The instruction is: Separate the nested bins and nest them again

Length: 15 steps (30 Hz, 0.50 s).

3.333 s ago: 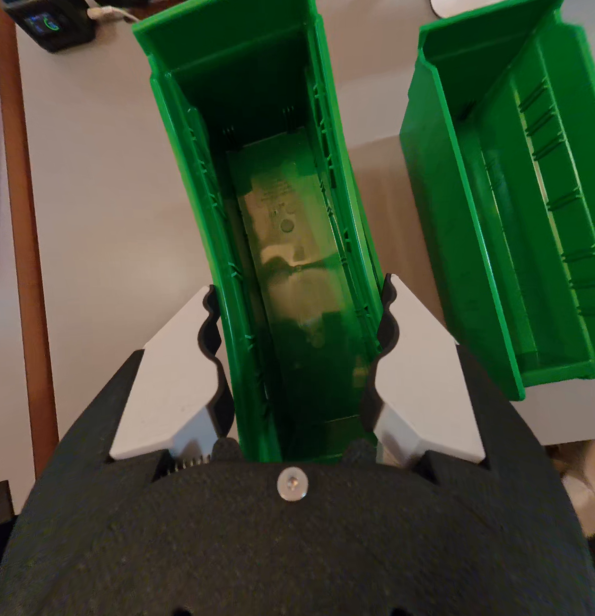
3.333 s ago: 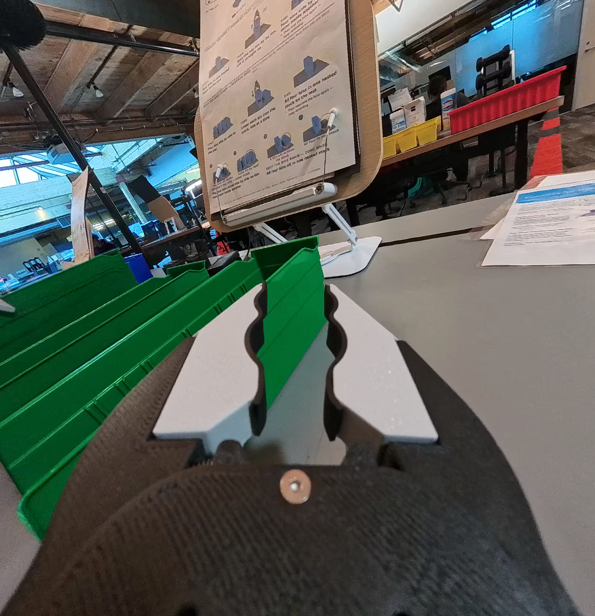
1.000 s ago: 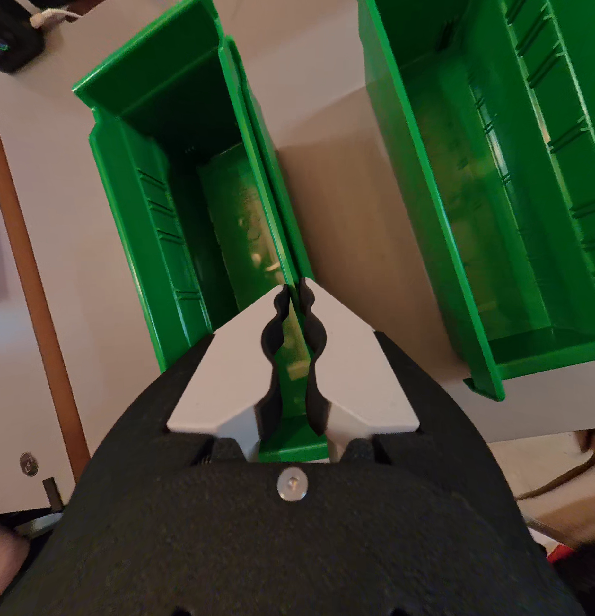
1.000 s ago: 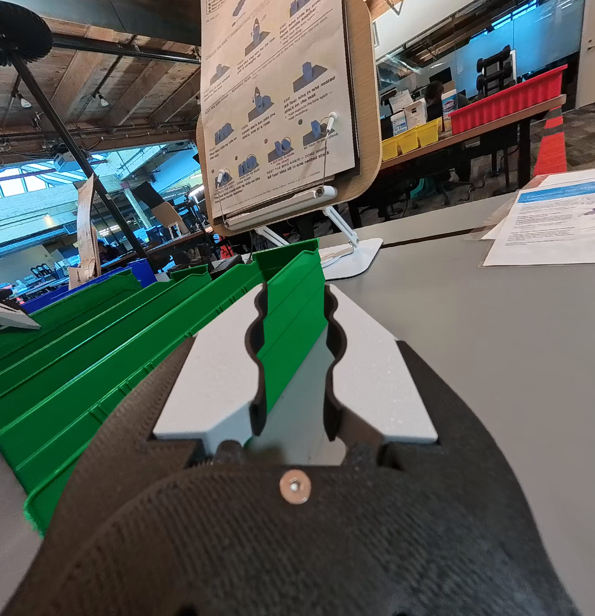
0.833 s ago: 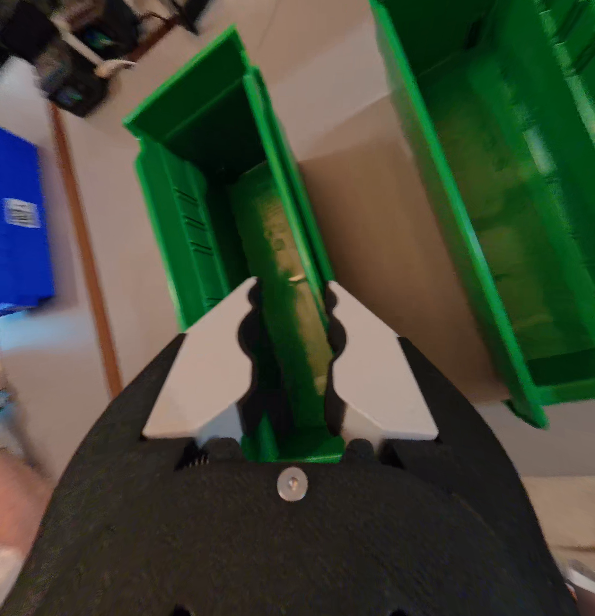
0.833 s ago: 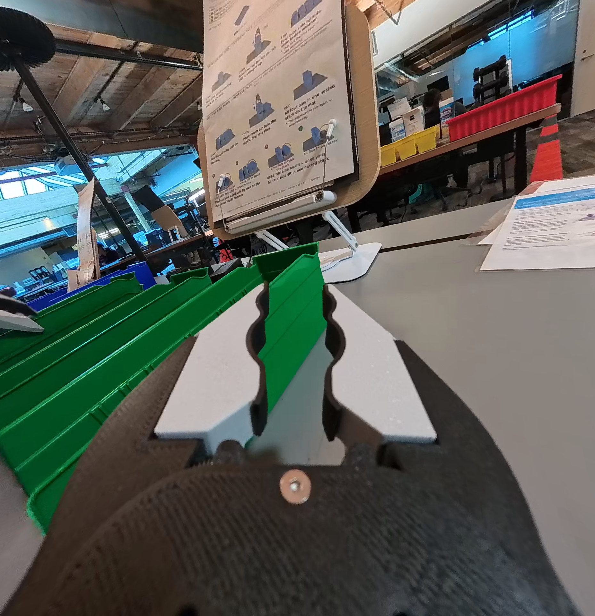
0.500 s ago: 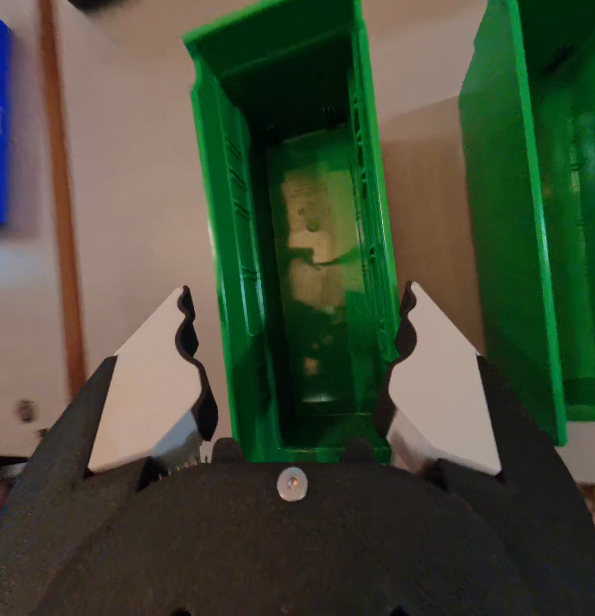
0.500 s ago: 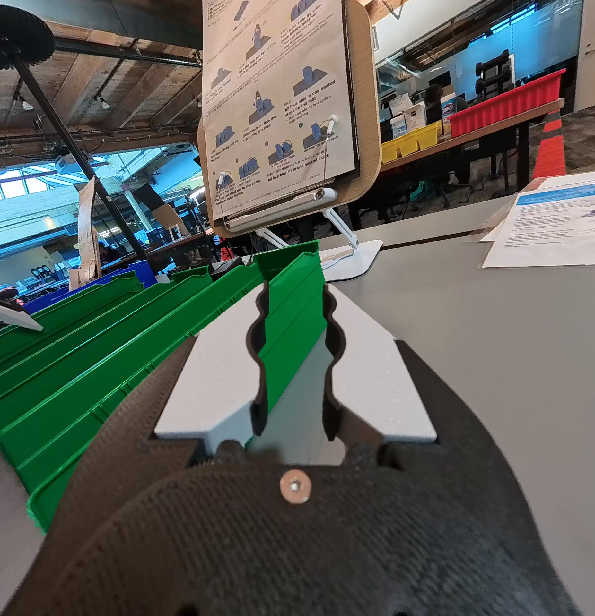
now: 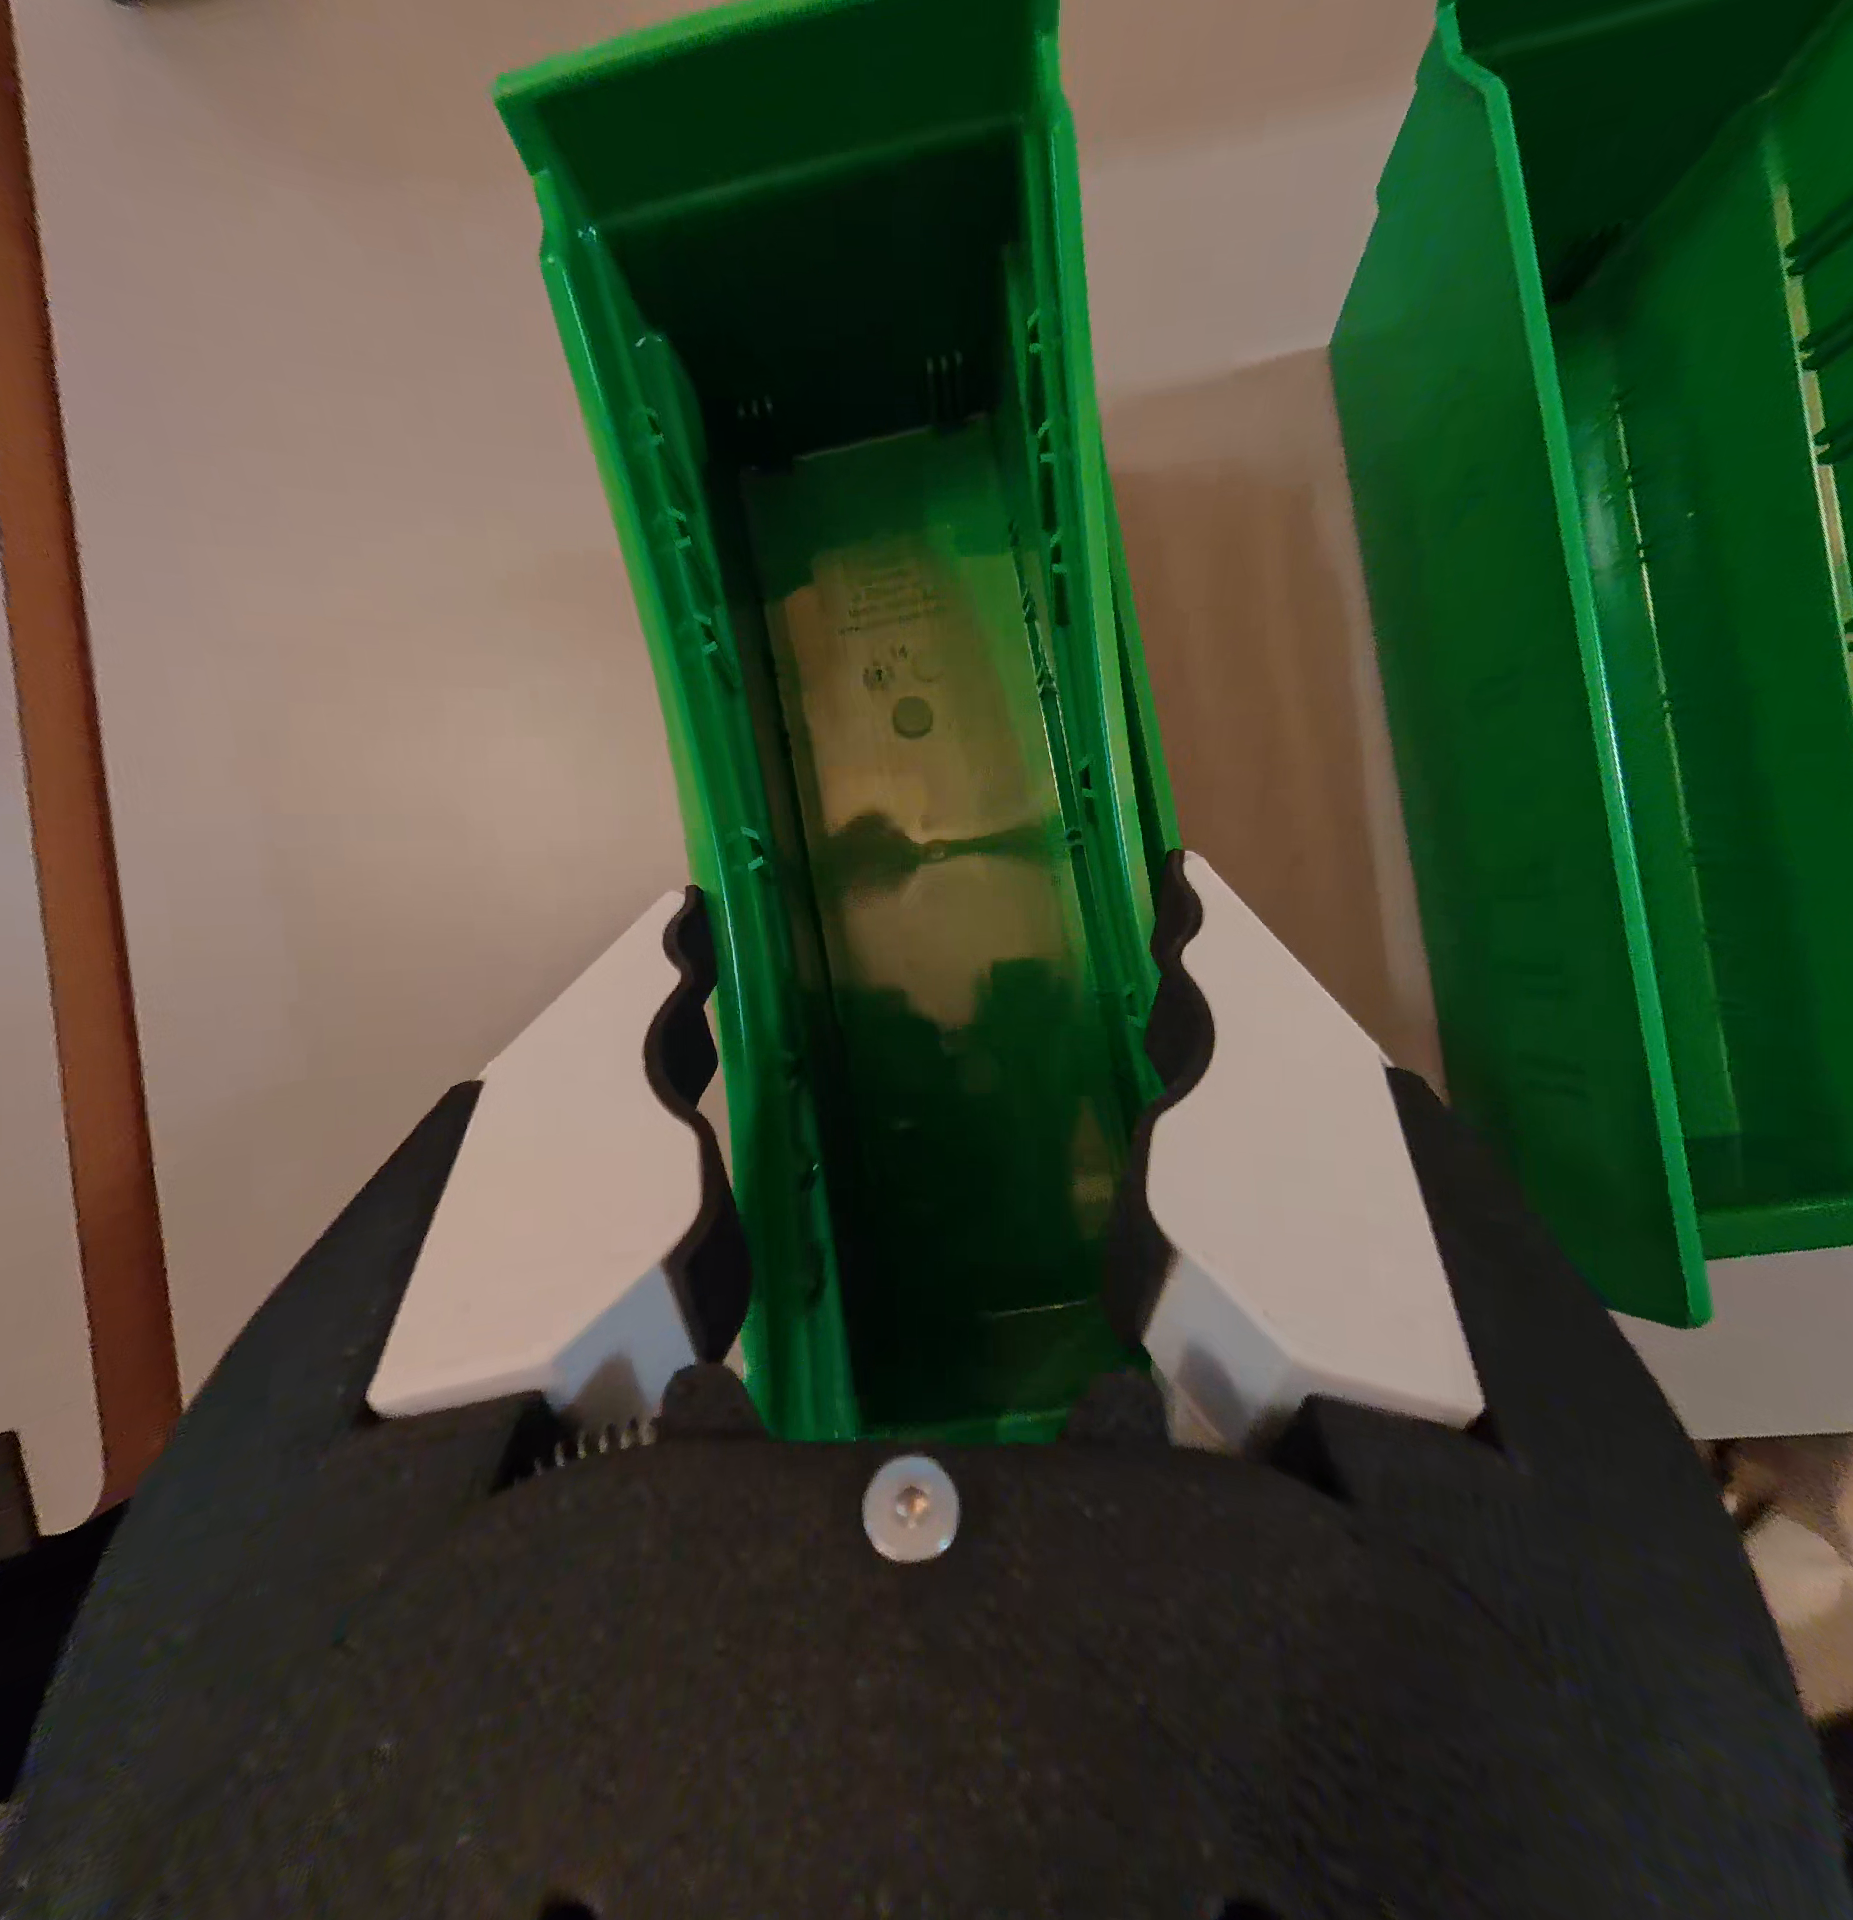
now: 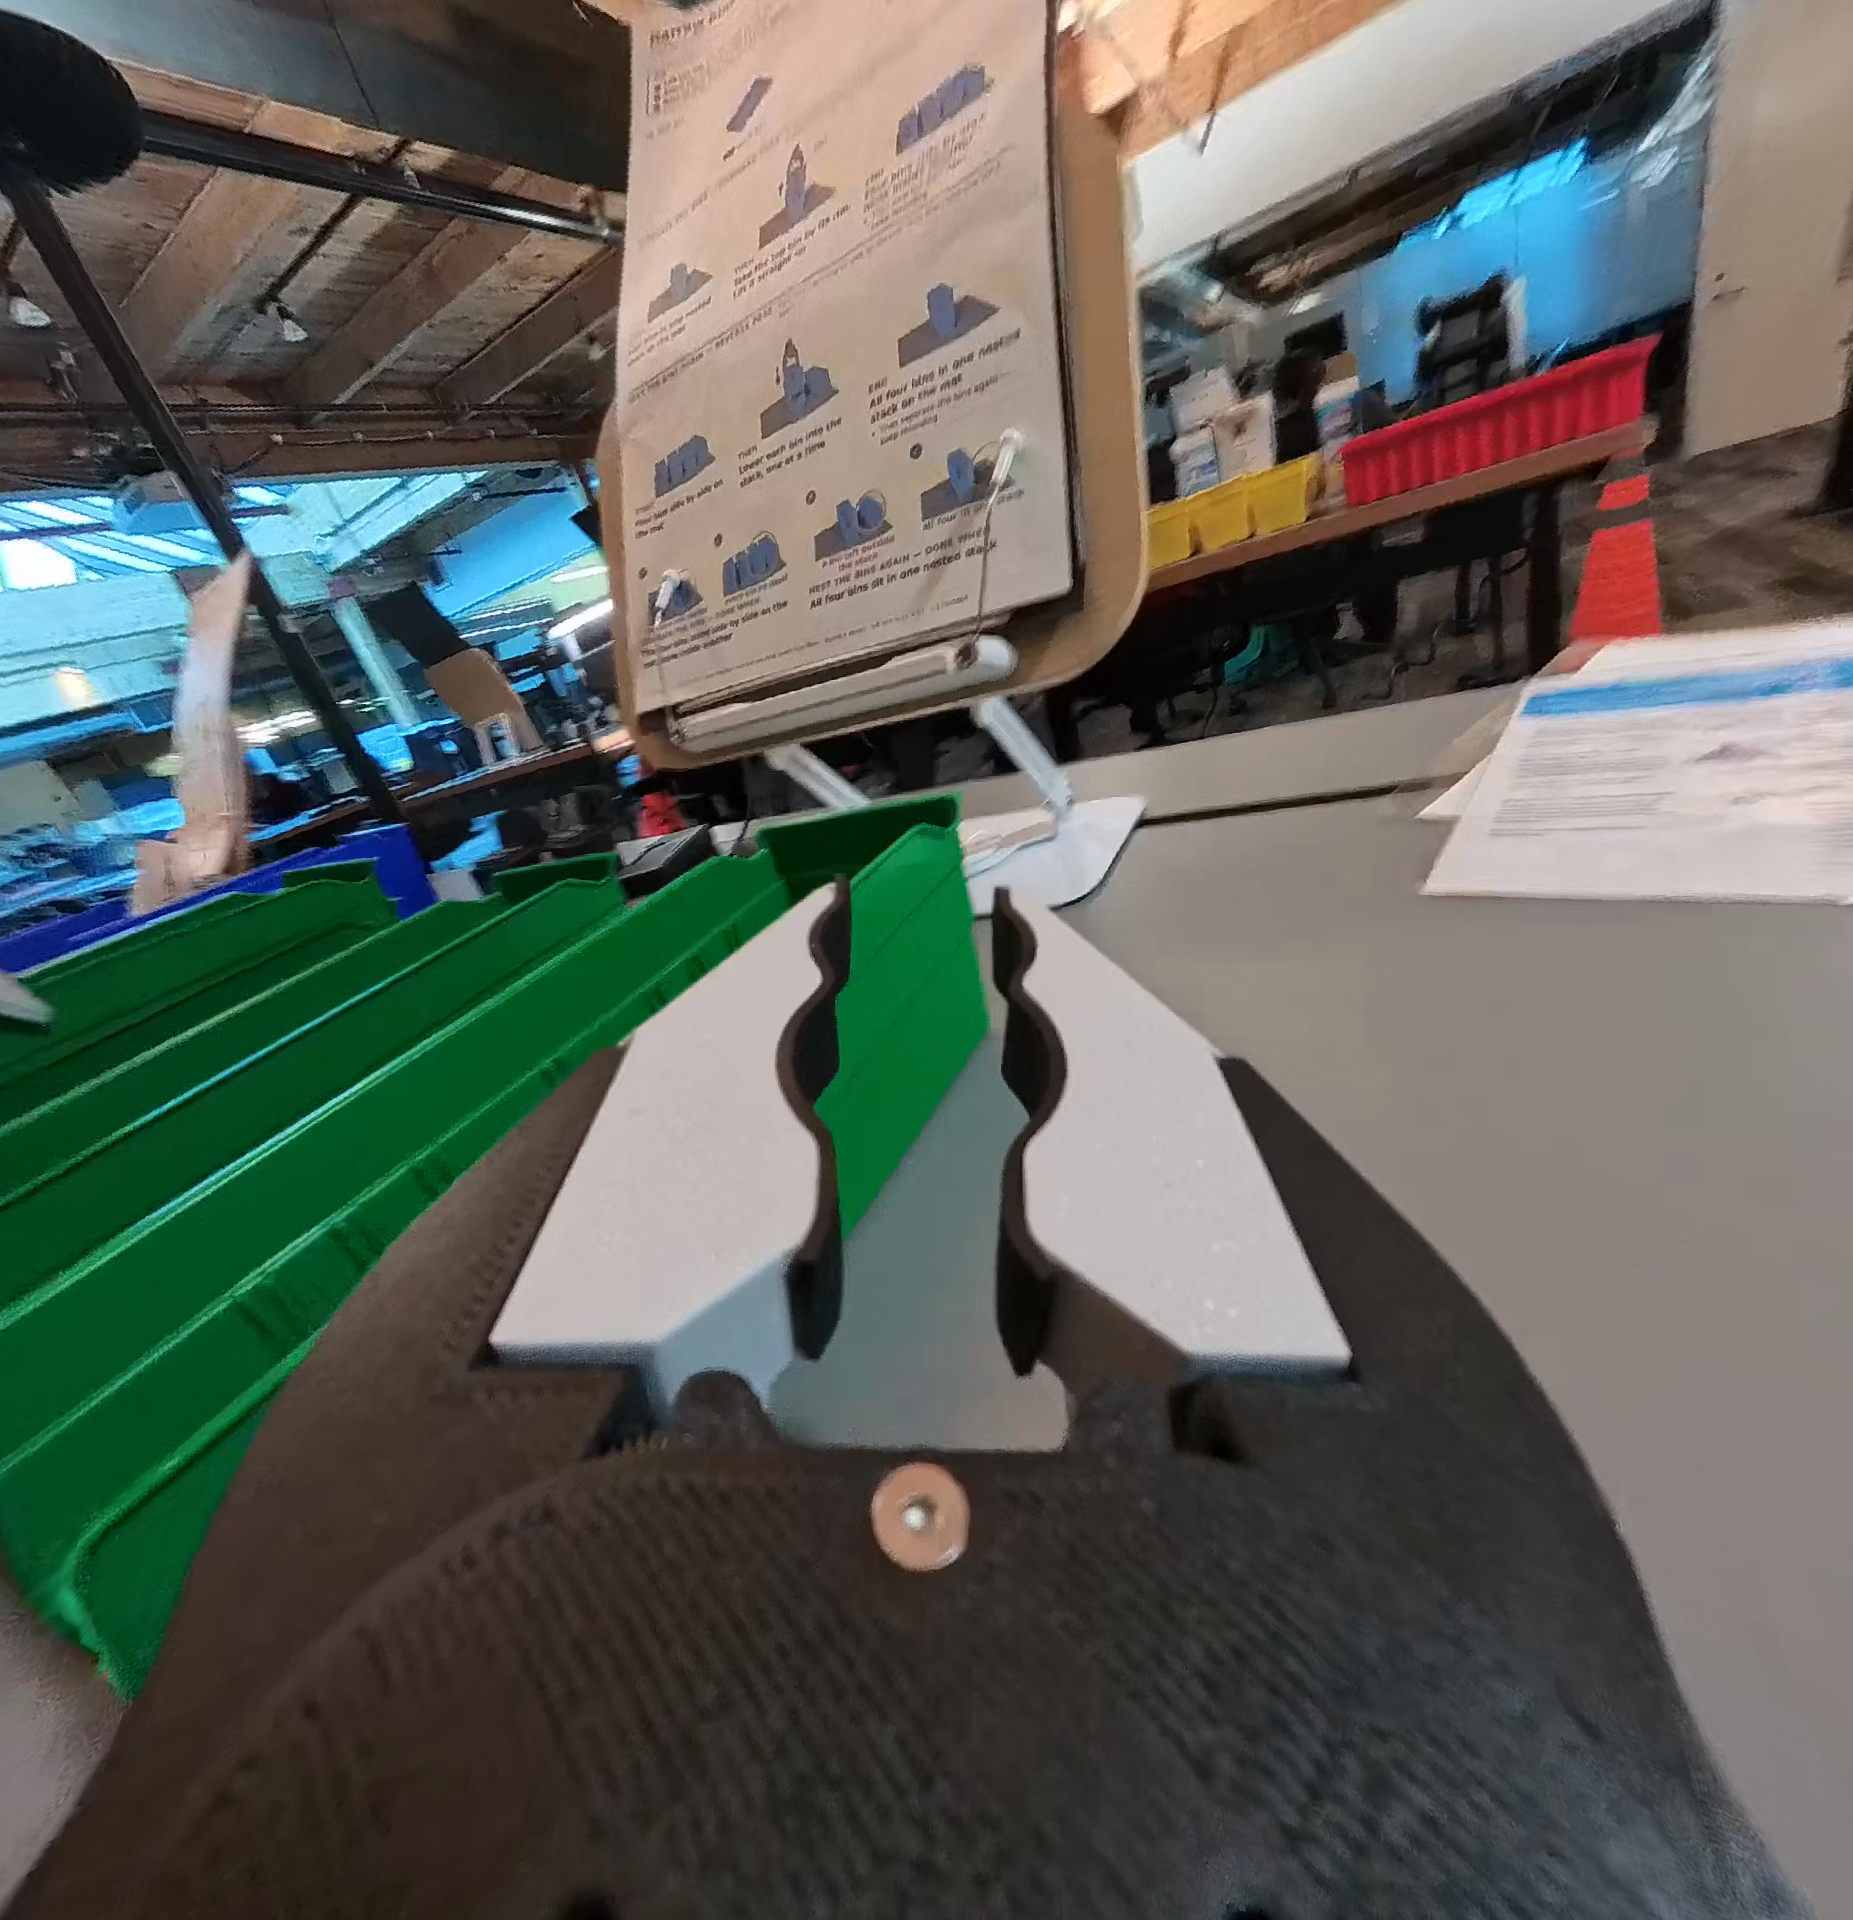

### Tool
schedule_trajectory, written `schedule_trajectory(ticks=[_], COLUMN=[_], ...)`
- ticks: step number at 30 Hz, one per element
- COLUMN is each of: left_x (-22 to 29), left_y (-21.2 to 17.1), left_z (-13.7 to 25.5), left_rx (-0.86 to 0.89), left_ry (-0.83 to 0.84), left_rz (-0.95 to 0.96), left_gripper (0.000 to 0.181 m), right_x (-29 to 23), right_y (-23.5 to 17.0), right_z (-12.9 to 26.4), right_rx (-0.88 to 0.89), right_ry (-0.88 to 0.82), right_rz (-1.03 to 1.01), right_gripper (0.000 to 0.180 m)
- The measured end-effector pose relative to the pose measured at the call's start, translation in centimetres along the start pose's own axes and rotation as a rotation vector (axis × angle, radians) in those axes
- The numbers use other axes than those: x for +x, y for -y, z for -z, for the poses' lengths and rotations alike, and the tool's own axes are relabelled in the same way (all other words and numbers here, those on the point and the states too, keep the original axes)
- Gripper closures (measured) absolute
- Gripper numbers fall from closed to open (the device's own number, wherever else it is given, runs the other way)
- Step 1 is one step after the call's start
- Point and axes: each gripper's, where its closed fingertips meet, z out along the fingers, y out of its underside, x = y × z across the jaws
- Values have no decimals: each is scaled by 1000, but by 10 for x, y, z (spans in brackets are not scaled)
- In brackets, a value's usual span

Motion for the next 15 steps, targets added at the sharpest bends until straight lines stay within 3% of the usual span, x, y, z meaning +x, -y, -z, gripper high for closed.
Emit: schedule_trajectory(ticks=[4, 9, 12, 15], left_x=[-4, -2, 1, 1], left_y=[4, 3, -1, -7], left_z=[10, 9, 6, 4], left_rx=[15, 27, 21, -1], left_ry=[-1, -49, -51, -64], left_rz=[6, 51, 54, 70], left_gripper=[95, 95, 95, 93], right_x=[-13, -147, -256, -342], right_y=[53, 122, 105, 37], right_z=[15, -4, -48, -88], right_rx=[114, 170, -85, -520], right_ry=[-72, 239, 602, 873], right_rz=[145, 197, 109, 149], right_gripper=[155, 153, 154, 170])
